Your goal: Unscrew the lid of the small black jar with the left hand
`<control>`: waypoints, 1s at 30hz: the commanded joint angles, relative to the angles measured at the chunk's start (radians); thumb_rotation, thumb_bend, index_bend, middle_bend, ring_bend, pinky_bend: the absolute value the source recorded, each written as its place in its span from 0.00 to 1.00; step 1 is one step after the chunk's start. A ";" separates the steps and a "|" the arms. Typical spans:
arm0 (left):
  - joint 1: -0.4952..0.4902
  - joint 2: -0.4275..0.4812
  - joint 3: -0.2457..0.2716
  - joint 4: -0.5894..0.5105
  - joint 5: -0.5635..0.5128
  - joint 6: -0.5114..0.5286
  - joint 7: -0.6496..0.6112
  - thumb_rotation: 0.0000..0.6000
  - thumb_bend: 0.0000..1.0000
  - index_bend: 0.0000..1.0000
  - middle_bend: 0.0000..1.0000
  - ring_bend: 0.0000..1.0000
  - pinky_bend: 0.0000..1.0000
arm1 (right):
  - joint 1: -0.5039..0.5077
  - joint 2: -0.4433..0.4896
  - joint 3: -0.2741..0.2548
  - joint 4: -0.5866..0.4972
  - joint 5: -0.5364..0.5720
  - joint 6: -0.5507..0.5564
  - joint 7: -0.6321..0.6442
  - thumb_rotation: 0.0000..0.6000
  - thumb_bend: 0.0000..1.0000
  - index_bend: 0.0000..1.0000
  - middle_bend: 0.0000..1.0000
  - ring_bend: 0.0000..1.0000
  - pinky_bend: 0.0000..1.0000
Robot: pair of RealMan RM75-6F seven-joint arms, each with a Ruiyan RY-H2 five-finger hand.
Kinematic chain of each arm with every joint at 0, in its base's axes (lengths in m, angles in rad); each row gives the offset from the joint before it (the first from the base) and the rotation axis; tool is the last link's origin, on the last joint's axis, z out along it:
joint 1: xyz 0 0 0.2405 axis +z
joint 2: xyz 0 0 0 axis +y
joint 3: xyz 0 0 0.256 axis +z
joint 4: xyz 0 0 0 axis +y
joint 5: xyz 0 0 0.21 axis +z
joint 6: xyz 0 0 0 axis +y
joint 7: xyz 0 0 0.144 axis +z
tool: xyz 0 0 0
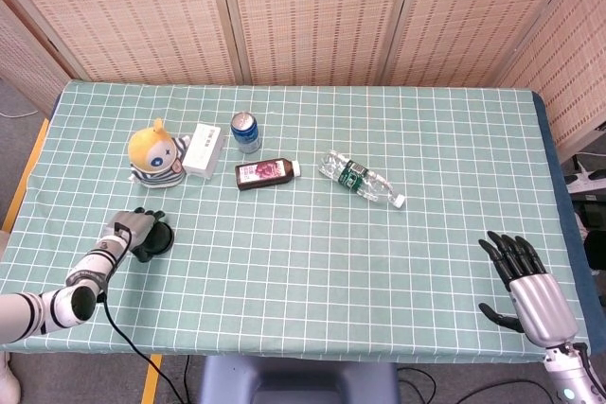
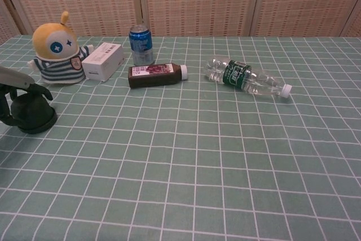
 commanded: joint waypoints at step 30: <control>-0.050 -0.077 0.087 0.058 -0.068 0.005 0.041 1.00 0.33 0.34 0.27 0.19 0.37 | -0.005 0.002 0.001 -0.002 0.001 0.009 0.012 1.00 0.09 0.00 0.00 0.00 0.00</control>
